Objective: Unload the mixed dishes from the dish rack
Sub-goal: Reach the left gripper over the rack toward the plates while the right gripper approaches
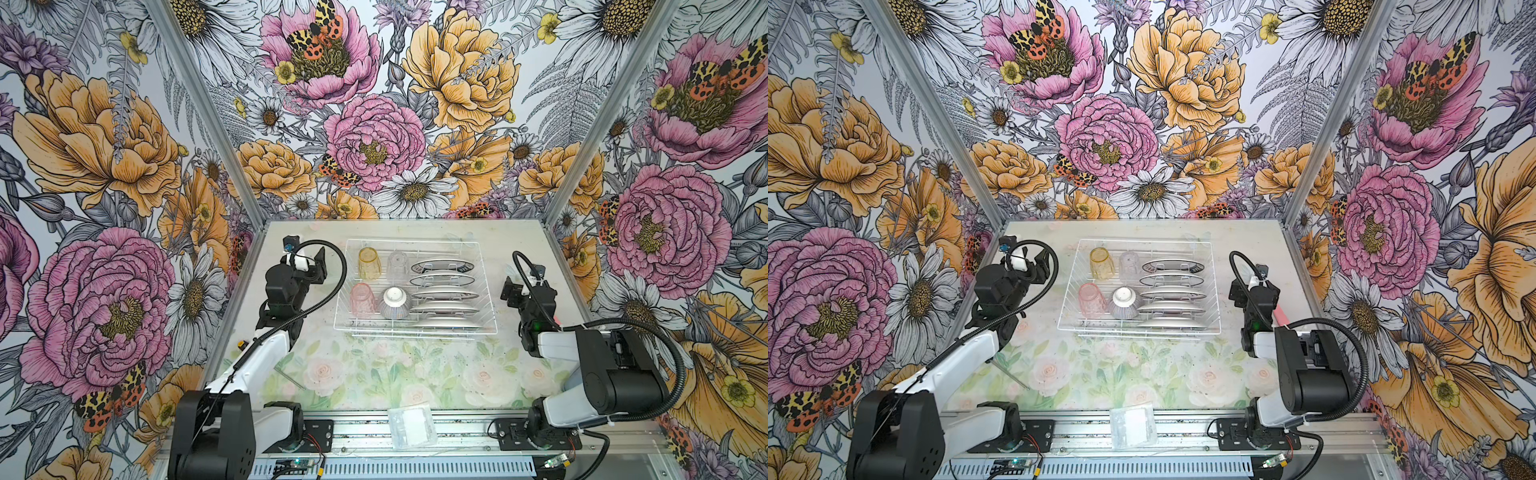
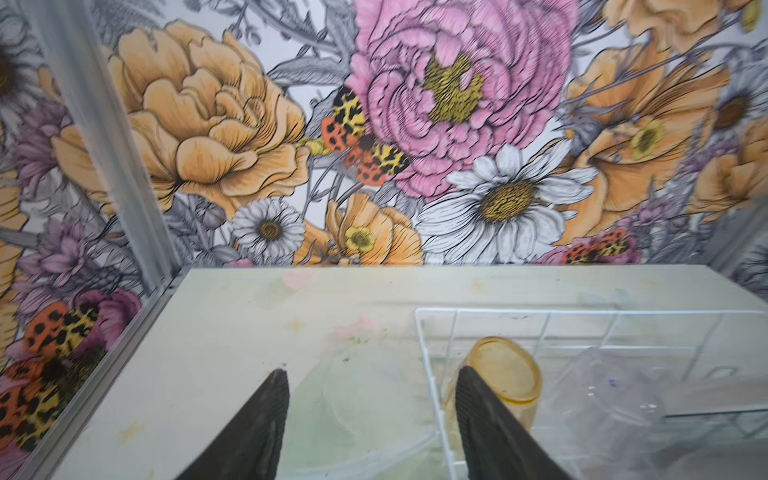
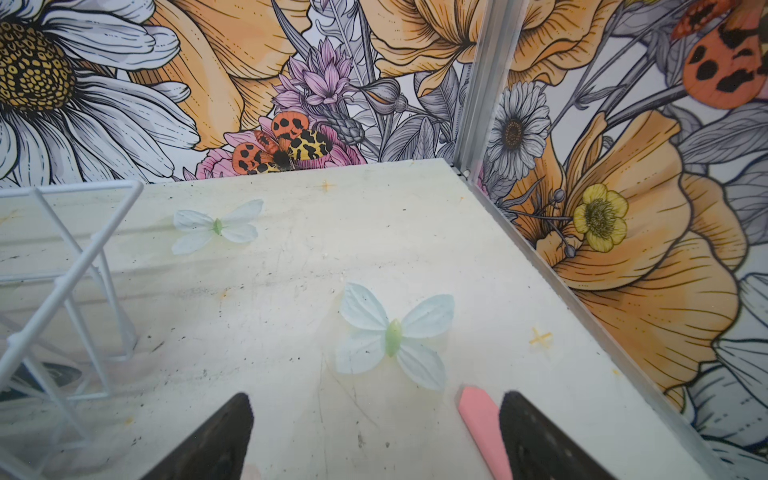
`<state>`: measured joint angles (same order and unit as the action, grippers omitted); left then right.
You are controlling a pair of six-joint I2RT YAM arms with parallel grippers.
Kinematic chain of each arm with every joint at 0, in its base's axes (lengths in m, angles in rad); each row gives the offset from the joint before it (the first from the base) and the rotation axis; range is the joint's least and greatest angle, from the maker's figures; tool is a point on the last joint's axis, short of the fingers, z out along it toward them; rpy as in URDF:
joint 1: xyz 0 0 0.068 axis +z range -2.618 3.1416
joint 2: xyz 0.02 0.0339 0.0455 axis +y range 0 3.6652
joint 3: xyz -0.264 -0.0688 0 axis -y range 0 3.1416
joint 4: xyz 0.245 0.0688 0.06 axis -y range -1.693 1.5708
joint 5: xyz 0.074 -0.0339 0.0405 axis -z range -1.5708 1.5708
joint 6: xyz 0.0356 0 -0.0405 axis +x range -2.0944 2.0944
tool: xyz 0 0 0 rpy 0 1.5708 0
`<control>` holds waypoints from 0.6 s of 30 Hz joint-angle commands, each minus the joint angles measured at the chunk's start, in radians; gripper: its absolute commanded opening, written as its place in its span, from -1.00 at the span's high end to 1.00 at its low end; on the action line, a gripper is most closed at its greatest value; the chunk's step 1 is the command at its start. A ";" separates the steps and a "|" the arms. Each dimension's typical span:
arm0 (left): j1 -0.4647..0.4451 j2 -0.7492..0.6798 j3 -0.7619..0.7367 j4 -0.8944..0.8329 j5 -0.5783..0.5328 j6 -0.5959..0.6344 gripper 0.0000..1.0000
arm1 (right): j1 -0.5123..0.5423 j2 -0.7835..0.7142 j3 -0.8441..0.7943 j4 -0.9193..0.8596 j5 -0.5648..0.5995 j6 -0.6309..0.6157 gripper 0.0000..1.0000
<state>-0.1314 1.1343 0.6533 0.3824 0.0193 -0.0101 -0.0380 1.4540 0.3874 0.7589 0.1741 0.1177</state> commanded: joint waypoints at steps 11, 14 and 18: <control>-0.343 0.208 0.509 -0.549 0.001 0.269 -0.36 | 0.068 -0.340 0.512 -1.031 -0.161 0.070 -0.84; -0.400 0.298 0.621 -0.627 0.049 0.361 -0.34 | 0.076 -0.386 0.561 -1.105 -0.223 0.115 -0.83; -0.446 0.409 0.753 -0.714 0.099 0.437 -0.33 | 0.105 -0.397 0.613 -1.163 -0.286 0.127 -0.82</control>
<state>-0.5568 1.5021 1.3453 -0.2153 0.0540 0.3267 0.0494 1.0576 0.9588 -0.2615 -0.0364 0.2115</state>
